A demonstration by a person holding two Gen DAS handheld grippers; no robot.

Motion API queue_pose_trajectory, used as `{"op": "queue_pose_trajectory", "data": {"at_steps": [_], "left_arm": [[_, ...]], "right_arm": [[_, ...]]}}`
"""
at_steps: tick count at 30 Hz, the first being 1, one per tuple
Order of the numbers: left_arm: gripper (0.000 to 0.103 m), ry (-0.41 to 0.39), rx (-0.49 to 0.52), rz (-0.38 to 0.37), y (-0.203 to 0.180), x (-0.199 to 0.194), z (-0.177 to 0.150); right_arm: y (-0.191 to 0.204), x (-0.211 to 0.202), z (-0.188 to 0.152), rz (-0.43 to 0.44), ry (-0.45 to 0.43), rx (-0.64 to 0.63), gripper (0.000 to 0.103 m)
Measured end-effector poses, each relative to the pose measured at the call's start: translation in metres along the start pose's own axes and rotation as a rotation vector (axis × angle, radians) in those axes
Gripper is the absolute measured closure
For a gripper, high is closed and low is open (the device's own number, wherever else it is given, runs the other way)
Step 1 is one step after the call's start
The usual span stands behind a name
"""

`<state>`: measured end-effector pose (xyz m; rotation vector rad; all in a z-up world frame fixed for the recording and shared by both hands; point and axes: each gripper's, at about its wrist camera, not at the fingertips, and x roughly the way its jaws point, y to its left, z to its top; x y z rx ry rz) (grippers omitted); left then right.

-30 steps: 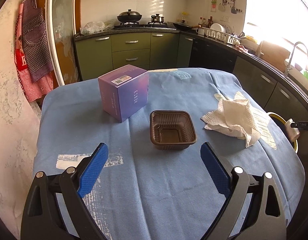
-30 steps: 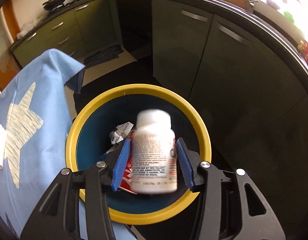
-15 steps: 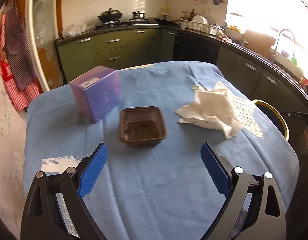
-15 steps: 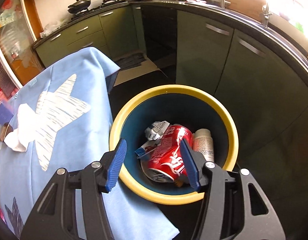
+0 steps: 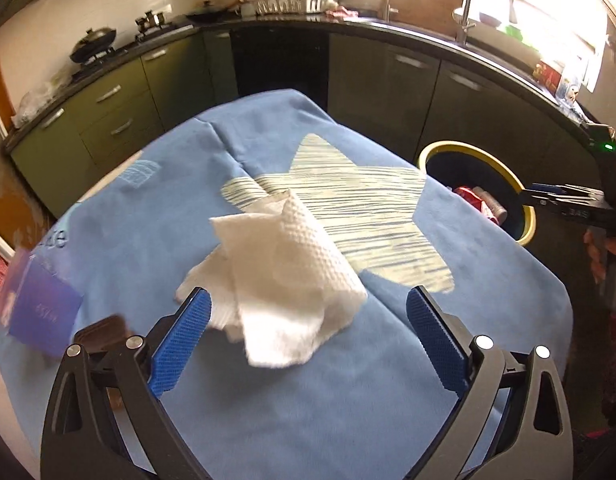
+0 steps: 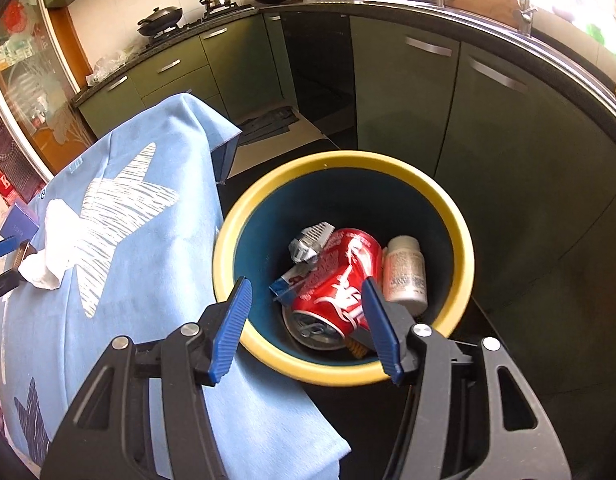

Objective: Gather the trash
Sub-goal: 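Grasp the white tissues with the left tool and lift them, then carry the tissues over the bin and open the left tool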

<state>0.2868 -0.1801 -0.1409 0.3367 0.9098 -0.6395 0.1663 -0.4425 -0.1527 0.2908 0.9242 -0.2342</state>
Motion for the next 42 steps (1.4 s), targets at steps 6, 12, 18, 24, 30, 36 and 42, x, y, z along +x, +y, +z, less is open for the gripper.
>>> {"op": "queue_pose_trajectory", "data": {"at_steps": [6, 12, 18, 24, 30, 36, 42], "left_arm": [[0.006, 0.099, -0.106, -0.013, 0.025, 0.048, 0.016], [0.022, 0.119, -0.125, 0.000, 0.032, 0.059, 0.012], [0.053, 0.103, -0.119, 0.014, 0.033, 0.053, 0.011], [0.075, 0.094, -0.092, 0.029, 0.026, 0.046, 0.008], [0.089, 0.072, -0.069, 0.047, 0.015, 0.034, 0.008], [0.091, 0.022, -0.012, 0.056, -0.007, 0.002, 0.012], [0.091, -0.022, 0.073, 0.011, -0.048, -0.036, 0.028]], "right_arm": [[-0.011, -0.006, -0.007, 0.020, -0.003, 0.020, 0.047], [-0.004, -0.002, -0.007, 0.043, 0.004, 0.011, 0.046], [0.008, 0.004, -0.006, 0.060, 0.015, -0.010, 0.046], [0.012, 0.004, -0.006, 0.062, 0.014, -0.018, 0.046], [0.013, 0.000, -0.007, 0.063, 0.006, -0.019, 0.046], [0.011, -0.005, -0.009, 0.068, -0.005, -0.016, 0.046], [0.000, -0.013, -0.013, 0.064, -0.028, 0.005, 0.046]]}}
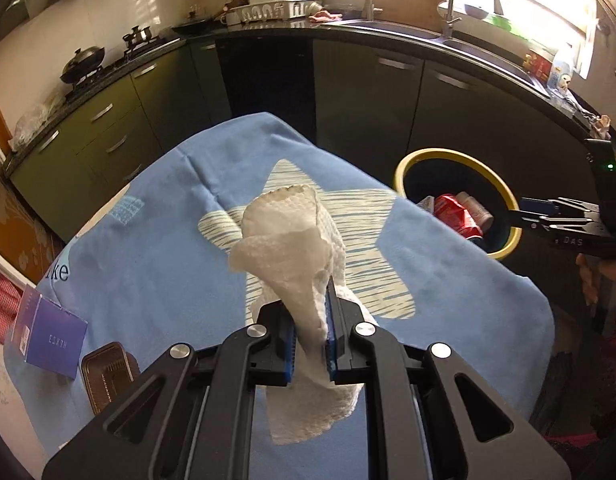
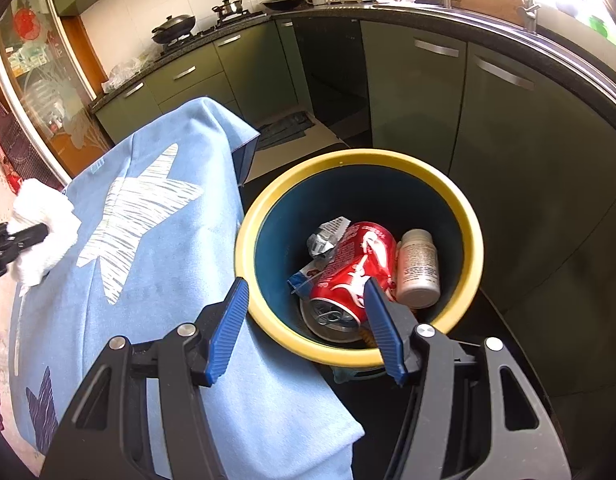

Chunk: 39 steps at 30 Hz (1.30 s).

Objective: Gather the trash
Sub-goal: 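Carry the tissues over the bin and open the left tool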

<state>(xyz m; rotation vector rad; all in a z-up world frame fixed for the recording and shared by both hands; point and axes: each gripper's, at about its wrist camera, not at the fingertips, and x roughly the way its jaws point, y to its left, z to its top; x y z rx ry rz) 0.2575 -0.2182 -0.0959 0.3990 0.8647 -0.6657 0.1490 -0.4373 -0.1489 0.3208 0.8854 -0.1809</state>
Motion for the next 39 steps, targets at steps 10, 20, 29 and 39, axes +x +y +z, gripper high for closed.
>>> {"op": "queue_pose_trajectory", "data": {"at_steps": [10, 20, 29, 39], "left_arm": [[0.091, -0.007, 0.162, -0.149, -0.096, 0.001, 0.065], [0.090, 0.111, 0.265, -0.255, -0.188, 0.092, 0.127], [0.063, 0.152, 0.270, -0.229, -0.218, 0.165, 0.149], [0.026, 0.039, 0.154, -0.241, -0.169, 0.115, 0.143]], "right_arm": [[-0.052, -0.034, -0.015, -0.068, -0.080, 0.089, 0.046], [-0.106, -0.054, -0.036, -0.093, -0.106, 0.203, 0.046], [-0.120, -0.049, -0.043, -0.088, -0.096, 0.244, 0.043], [-0.114, -0.043, -0.041, -0.084, -0.087, 0.229, 0.042]]}}
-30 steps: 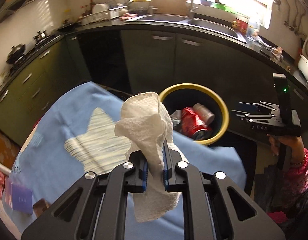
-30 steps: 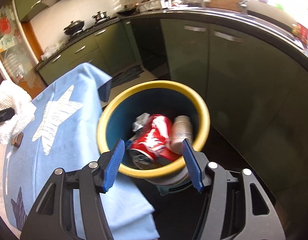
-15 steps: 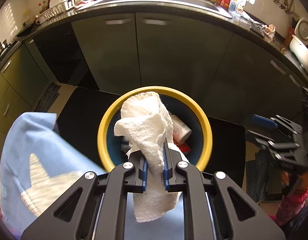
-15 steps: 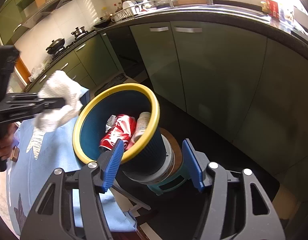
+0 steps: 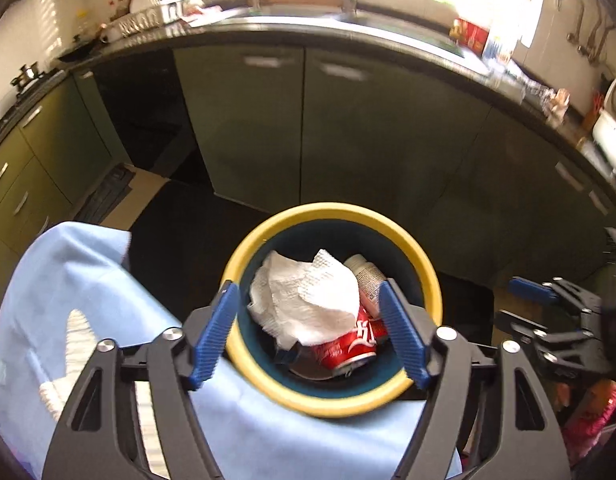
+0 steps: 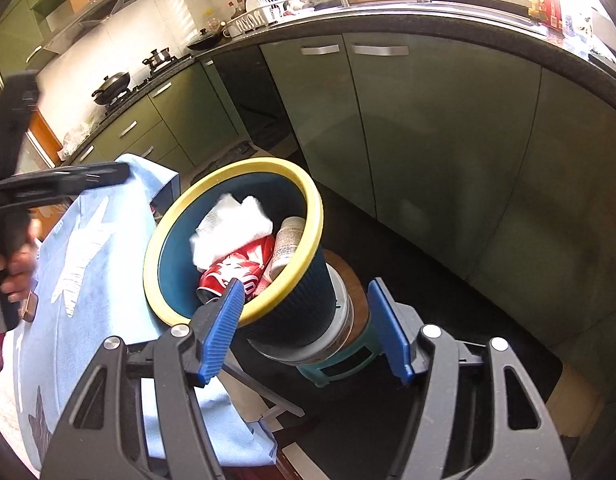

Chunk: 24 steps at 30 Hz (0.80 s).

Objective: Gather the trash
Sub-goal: 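Carry the tissues over the bin and open the left tool, then grasp the brown plastic tray by its rim with the right tool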

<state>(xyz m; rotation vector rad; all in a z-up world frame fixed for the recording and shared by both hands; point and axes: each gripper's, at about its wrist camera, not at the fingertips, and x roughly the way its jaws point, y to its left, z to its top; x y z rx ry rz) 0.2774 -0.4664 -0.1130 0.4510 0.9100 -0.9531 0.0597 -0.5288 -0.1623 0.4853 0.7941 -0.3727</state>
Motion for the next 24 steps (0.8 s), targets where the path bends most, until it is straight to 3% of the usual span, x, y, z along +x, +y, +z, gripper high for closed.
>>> {"op": "queue_pose_trajectory", "data": {"at_steps": [10, 16, 24], "left_arm": [[0.017, -0.225, -0.112, 0.058, 0.045, -0.129, -0.084], [0.014, -0.333, -0.240, 0.237, 0.095, -0.192, -0.170], [0.013, -0.346, -0.378, 0.481, 0.153, -0.235, -0.279]], "right_arm": [[0.037, 0.009, -0.002, 0.018, 0.038, -0.077, 0.041], [0.081, 0.016, 0.004, 0.041, 0.055, -0.183, 0.041], [0.179, 0.037, 0.011, 0.141, 0.116, -0.396, 0.041]]}}
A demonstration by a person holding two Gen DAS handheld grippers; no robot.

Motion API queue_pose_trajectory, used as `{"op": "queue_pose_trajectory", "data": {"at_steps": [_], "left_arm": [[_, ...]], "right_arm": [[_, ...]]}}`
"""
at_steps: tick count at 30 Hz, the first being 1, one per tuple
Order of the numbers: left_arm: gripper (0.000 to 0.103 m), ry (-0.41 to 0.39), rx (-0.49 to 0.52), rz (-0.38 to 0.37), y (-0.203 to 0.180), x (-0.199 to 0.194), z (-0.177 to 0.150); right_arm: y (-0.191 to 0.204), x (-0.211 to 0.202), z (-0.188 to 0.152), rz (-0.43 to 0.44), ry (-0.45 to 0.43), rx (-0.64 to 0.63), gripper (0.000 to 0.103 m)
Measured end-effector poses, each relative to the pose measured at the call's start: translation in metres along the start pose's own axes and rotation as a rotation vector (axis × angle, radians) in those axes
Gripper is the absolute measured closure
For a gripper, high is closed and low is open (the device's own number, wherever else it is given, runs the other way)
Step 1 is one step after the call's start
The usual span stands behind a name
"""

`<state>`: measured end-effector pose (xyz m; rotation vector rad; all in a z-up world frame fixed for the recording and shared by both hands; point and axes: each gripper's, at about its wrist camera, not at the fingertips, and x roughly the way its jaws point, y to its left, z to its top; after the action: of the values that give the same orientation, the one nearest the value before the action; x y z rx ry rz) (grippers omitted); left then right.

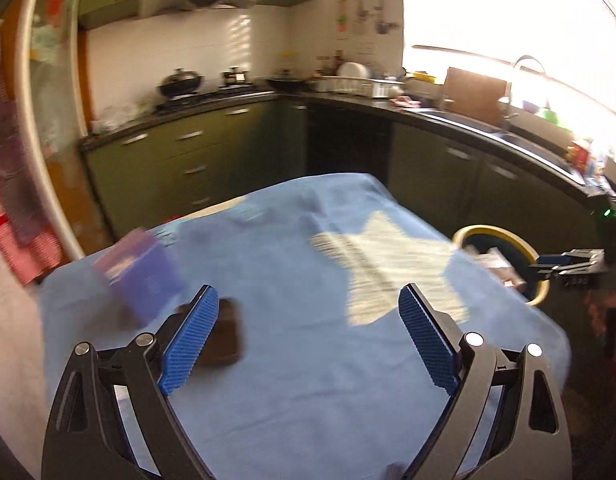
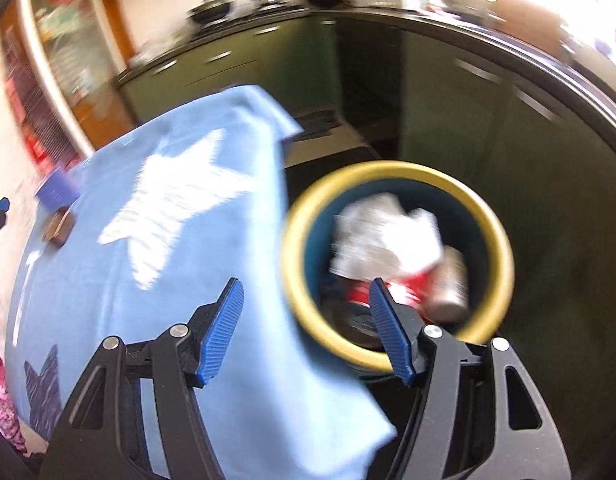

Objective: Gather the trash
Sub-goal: 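Grasp the brown plastic tray by its rim with the right tool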

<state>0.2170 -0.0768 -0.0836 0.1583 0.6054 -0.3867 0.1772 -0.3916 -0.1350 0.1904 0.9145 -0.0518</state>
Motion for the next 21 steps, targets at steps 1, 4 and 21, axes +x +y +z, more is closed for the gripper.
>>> {"op": "queue_pose_trajectory", "data": {"at_steps": [1, 4, 21], "left_arm": [[0.013, 0.001, -0.010, 0.025, 0.012, -0.003, -0.007], [0.012, 0.013, -0.048, 0.092, 0.044, -0.015, -0.030], [0.010, 0.060, -0.299, 0.229, 0.132, -0.023, -0.084]], "right_arm": [[0.017, 0.005, 0.007, 0.016, 0.006, -0.037, 0.041], [0.063, 0.016, 0.026, 0.068, 0.016, -0.125, 0.041], [0.299, 0.088, 0.082, 0.346, 0.157, -0.352, 0.070]]}}
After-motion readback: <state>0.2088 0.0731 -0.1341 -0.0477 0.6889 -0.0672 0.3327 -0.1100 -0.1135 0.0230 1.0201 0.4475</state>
